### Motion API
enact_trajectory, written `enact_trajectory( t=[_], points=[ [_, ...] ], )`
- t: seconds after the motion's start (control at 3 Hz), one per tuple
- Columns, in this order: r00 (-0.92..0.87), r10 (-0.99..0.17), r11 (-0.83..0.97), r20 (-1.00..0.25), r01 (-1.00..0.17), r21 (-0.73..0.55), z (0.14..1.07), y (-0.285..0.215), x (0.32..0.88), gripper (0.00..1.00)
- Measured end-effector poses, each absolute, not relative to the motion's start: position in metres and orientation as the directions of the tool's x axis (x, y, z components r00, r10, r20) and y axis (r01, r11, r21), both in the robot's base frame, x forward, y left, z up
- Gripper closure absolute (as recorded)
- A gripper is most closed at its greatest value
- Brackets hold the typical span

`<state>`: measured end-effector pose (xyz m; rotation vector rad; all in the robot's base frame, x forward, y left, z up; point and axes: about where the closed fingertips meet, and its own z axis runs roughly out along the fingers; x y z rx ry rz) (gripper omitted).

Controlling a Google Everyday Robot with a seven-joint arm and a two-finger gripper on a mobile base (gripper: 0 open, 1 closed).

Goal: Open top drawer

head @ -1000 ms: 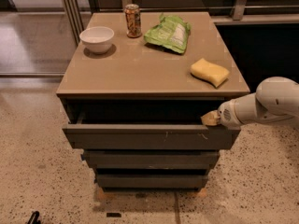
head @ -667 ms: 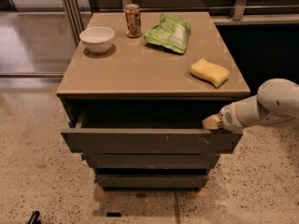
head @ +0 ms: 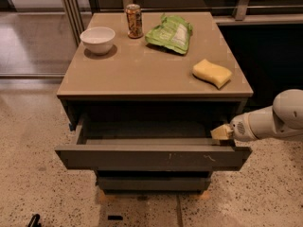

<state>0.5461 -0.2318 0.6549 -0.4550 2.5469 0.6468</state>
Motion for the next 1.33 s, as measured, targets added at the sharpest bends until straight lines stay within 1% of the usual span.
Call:
enact_trajectory(
  t=[0.33, 0.67, 1.0, 1.33],
  points=[
    [-0.846, -0.147, 0.806, -0.513, -0.403, 0.434, 0.658, -0.248, 0.494, 1.00],
    [-0.846, -0.146, 0.805, -0.513, -0.403, 0.435, 0.659, -0.246, 0.495, 1.00],
    [-0.840, -0.128, 0.776, -0.527, -0.416, 0.475, 0.666, -0.251, 0.465, 1.00],
    [-0.838, -0.122, 0.766, -0.531, -0.420, 0.486, 0.669, -0.253, 0.457, 1.00]
  ],
)
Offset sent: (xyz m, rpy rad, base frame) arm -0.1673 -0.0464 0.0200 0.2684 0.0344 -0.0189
